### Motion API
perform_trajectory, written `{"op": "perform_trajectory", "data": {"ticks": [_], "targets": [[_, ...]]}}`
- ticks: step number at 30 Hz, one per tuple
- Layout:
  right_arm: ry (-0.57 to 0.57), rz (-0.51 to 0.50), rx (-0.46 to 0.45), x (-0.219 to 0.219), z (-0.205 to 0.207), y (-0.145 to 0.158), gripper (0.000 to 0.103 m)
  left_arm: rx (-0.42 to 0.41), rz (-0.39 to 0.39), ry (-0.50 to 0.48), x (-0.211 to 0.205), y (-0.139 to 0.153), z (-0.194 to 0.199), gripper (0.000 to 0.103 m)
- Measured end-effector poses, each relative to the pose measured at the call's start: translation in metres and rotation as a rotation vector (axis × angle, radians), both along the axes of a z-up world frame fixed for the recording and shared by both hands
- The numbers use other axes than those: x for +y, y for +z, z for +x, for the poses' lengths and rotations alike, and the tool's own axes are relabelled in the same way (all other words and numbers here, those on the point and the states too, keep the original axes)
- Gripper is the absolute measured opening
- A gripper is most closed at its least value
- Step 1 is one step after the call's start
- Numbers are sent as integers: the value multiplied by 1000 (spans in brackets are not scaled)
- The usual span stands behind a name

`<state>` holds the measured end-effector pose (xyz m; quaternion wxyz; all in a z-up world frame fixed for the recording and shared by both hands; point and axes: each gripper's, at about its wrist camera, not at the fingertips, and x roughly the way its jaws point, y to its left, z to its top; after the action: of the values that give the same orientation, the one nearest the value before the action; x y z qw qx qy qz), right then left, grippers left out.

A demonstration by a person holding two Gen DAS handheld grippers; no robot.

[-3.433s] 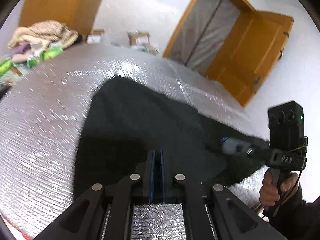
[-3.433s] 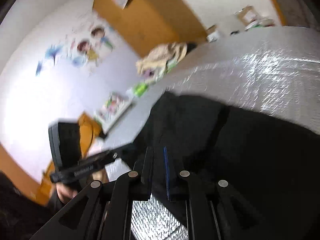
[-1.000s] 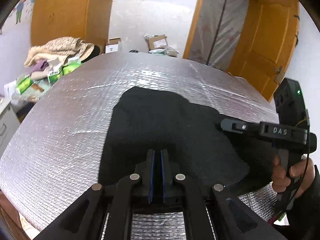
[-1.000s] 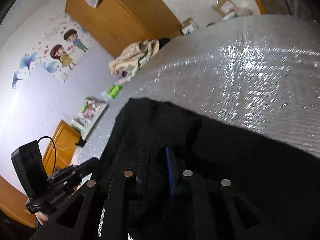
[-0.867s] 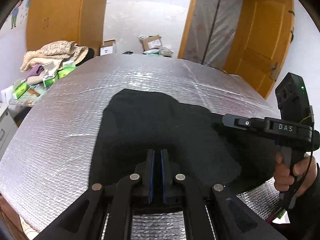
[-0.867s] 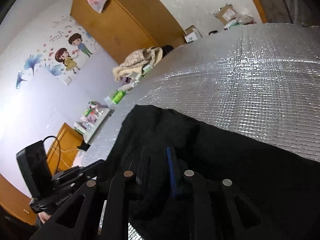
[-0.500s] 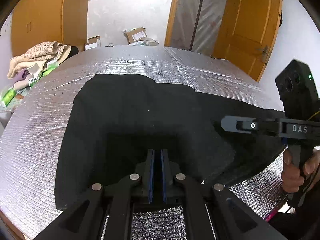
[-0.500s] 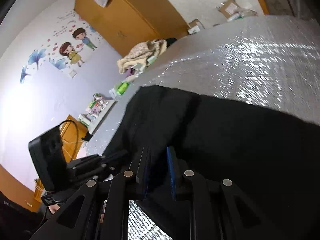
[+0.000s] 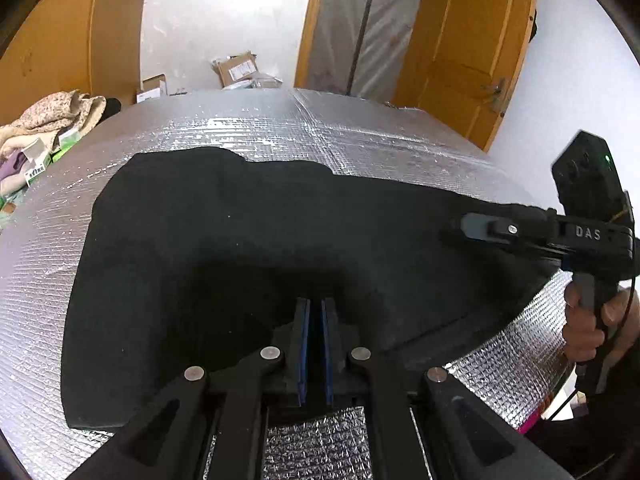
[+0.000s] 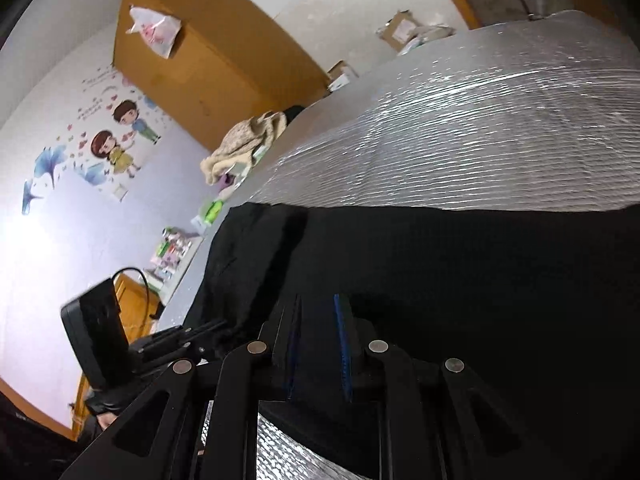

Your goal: Fold clothes

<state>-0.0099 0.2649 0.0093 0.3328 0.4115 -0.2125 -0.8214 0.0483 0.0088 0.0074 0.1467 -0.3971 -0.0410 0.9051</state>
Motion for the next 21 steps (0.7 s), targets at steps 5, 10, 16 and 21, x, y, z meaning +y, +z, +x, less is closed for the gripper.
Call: {"op": "perform_trajectory", "data": {"ticks": [5, 10, 16, 21], "targets": [[-57, 5, 1, 24, 3, -2, 18, -9, 16, 17, -4, 8, -4, 4], [-123, 12, 6, 45, 5, -3, 29, 50, -3, 47, -3, 24, -12, 4], [-174, 54, 38, 63, 6, 1, 31, 7, -28, 56, 5, 7, -25, 5], [-304, 96, 4, 110, 8, -6, 31, 35, -24, 73, 6, 0, -17, 5]]}}
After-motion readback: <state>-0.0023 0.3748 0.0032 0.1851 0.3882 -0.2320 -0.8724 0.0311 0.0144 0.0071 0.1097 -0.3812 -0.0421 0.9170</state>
